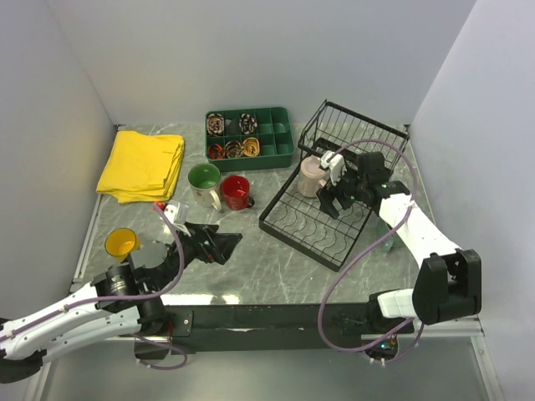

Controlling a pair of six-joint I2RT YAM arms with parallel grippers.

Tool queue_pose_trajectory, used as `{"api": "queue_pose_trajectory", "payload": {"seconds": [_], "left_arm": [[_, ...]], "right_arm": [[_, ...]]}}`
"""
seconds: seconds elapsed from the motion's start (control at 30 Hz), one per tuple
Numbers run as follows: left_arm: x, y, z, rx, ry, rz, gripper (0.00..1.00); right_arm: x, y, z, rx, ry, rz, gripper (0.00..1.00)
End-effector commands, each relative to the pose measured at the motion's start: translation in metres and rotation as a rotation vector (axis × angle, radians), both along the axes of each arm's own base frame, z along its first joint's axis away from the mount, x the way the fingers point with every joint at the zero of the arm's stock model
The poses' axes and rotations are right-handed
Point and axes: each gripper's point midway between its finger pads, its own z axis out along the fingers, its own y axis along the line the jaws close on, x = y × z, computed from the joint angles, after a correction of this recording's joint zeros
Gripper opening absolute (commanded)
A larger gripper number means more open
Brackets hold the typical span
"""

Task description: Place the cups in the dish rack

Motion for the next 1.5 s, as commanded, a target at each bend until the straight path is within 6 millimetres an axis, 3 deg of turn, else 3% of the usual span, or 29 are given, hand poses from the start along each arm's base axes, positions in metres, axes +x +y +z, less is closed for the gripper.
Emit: {"api": "queue_pose_trajectory", "payload": {"seconds": [0.0,0.13,0.27,0.4,0.53,0.83,0.97,1.03,1.13,1.17,1.27,1.47], "left_arm": [[-0.003,0.003,0.025,-0.079,-0.03,-0.005,0.96],[-0.004,0.007,0.024,-0.082,-0.027,0.002,0.96],[-0.004,0.007,0.023,-0.082,-0.026,0.001,0.96],[-0.004,0.005,0.023,-0.077,-0.023,-0.001,0.96],[-0.003,0.003,0.023,-0.073,-0.022,-0.004,0.96],[-0.001,-0.008,0.023,-0.072,-0.019,-0.02,0.96],[-0.001,-0.012,0.024,-0.07,-0.017,-0.033,0.96],[-0.001,-0.013,0.024,-0.068,-0.019,-0.033,0.96],[0.0,-0.013,0.027,-0.072,-0.023,-0.031,0.96],[0.0,-0.013,0.027,-0.071,-0.024,-0.031,0.96],[0.0,-0.013,0.027,-0.07,-0.022,-0.03,0.96],[0.0,-0.009,0.029,-0.066,-0.027,-0.021,0.96]], "right_arm": [[-0.012,0.022,0.013,0.05,0.016,0.164,0.95],[-0.014,0.022,0.012,0.052,0.013,0.162,0.95],[0.01,0.003,0.006,-0.004,-0.011,-0.002,0.93],[0.002,0.002,-0.016,-0.069,0.042,0.046,0.93],[-0.007,0.004,-0.023,-0.081,0.066,0.098,0.93],[-0.028,0.008,0.005,-0.066,0.017,0.203,0.94],[-0.045,0.028,0.028,0.027,0.022,0.301,0.93],[-0.055,0.034,0.028,0.055,0.069,0.326,0.92],[-0.061,0.045,0.021,0.107,0.12,0.342,0.87],[-0.062,0.047,0.016,0.113,0.15,0.319,0.79],[-0.041,0.053,0.011,0.095,0.11,0.229,0.63],[0.005,0.068,0.026,0.015,-0.049,0.119,0.32]]}}
